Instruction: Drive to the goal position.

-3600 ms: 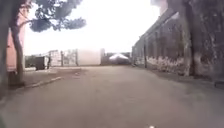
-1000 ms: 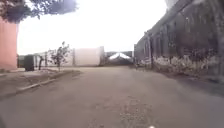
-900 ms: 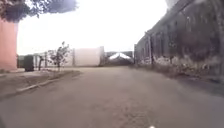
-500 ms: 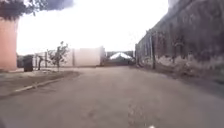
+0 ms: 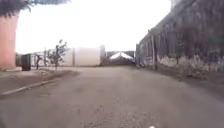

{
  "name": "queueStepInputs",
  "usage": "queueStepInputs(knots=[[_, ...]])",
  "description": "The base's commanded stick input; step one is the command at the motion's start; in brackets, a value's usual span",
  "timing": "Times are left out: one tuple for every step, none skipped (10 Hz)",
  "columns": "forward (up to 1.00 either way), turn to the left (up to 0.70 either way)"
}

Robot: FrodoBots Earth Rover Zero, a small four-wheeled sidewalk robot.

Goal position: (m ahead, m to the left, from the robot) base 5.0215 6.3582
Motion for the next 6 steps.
queueStepInputs(knots=[[0.5, 0.0], [0.5, 0.0], [0.5, 0.0], [0.5, 0.0], [0.5, 0.0], [0.5, 0.0]])
